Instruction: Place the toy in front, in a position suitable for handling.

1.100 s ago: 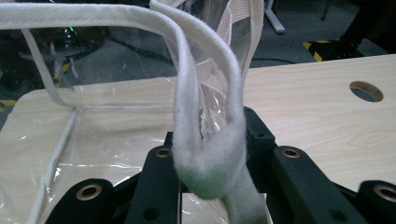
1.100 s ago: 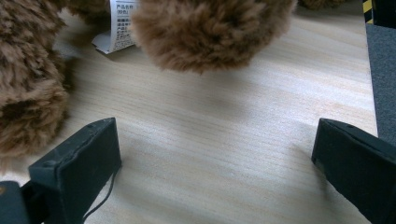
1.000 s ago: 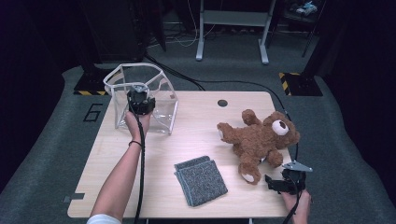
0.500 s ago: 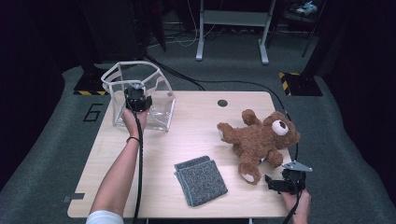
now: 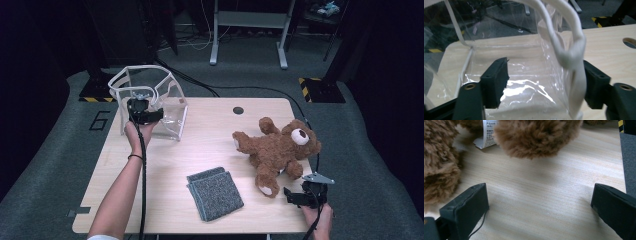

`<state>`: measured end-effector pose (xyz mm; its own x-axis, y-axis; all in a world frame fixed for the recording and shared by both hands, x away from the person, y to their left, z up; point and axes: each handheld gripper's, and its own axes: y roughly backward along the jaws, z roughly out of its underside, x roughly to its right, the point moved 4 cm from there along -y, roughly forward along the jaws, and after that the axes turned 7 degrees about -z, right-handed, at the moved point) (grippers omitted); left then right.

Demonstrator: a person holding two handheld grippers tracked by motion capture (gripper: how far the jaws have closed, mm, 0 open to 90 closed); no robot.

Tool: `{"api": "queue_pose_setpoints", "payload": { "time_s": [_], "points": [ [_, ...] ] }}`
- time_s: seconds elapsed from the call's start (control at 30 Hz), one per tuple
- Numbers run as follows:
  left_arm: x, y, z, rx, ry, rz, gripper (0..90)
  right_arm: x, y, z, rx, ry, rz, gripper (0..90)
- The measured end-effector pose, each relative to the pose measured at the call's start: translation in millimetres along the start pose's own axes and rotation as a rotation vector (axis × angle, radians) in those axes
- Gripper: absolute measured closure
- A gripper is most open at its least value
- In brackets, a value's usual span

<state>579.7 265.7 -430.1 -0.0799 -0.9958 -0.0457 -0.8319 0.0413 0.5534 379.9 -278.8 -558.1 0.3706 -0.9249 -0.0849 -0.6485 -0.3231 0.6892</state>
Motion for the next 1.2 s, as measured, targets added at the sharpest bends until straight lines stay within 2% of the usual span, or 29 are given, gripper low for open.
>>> {"api": "queue_pose_setpoints", "payload": {
  "time_s": [0.13,0.17,0.33,0.37,0.47,0.6,0.63,0.73,0.97,1.0,1.2],
  "points": [
    [-1.7,9.9,11.8,-0.014,-0.027,0.033,19.9,0.1,0.1,0.0,-0.001,0.000,-0.001,0.7],
    [-2.0,14.7,17.9,-0.019,-0.033,0.054,17.8,0.1,0.0,0.0,0.000,0.000,-0.001,0.7],
    [-0.4,25.9,32.3,-0.025,-0.055,0.083,15.1,0.1,0.1,0.0,-0.001,0.000,-0.001,0.7],
    [1.3,31.2,38.7,-0.029,-0.064,0.102,14.5,0.1,0.1,-0.1,-0.002,0.000,-0.001,0.7],
    [3.5,35.3,44.2,-0.026,-0.082,0.109,13.3,0.1,0.1,0.0,-0.002,0.000,-0.001,0.7],
    [10.0,44.5,56.0,-0.030,-0.097,0.137,11.5,0.1,0.1,-0.1,-0.003,-0.001,-0.003,0.7],
    [13.9,48.1,62.7,-0.038,-0.115,0.142,10.8,0.1,0.1,-0.1,-0.003,-0.001,-0.003,0.7],
    [17.7,49.3,68.6,-0.043,-0.120,0.151,10.2,0.2,0.1,-0.1,-0.003,0.000,-0.003,0.7],
    [31.1,54.0,88.1,-0.090,-0.176,0.191,8.4,0.5,0.0,-0.3,-0.002,0.003,-0.005,0.7],
    [36.7,54.3,94.4,-0.100,-0.186,0.205,8.1,0.5,0.0,-0.3,-0.003,0.003,-0.005,0.6],
    [51.1,54.8,105.3,-0.120,-0.206,0.245,7.5,-0.1,-0.2,-0.7,-0.003,-0.004,-0.006,0.6]
  ]
}}
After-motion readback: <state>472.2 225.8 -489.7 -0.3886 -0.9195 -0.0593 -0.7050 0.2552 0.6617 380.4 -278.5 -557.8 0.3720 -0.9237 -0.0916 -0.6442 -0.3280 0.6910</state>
